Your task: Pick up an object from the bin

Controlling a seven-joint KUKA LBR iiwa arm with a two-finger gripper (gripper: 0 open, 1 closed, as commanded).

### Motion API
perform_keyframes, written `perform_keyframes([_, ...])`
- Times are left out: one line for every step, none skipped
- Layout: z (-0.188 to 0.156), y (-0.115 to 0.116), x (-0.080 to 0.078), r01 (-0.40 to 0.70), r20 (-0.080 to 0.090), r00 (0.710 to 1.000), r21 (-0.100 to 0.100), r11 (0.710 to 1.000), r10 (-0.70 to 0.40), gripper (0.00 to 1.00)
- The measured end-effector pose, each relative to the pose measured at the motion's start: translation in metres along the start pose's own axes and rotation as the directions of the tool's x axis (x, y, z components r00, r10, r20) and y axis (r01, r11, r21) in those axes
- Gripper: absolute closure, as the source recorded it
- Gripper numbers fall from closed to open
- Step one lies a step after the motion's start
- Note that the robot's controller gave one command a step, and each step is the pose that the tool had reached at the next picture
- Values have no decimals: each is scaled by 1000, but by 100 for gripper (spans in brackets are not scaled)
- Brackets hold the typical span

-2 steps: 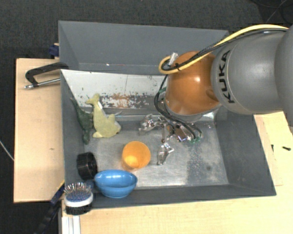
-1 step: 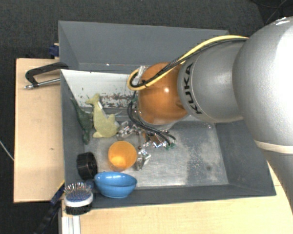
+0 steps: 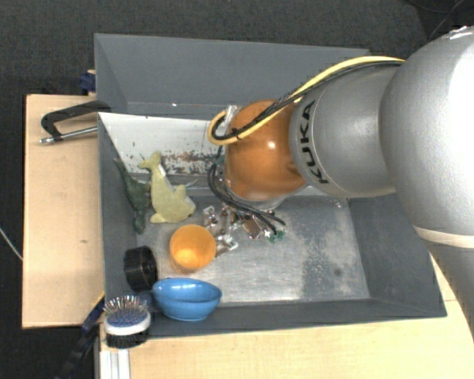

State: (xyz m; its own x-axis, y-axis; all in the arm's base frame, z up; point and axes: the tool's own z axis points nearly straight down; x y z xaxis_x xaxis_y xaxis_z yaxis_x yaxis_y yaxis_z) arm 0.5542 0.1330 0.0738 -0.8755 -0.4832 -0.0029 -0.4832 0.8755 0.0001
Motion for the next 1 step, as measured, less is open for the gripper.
perform_keyframes([-221, -16, 4, 64, 13, 998, 5, 998, -64, 100])
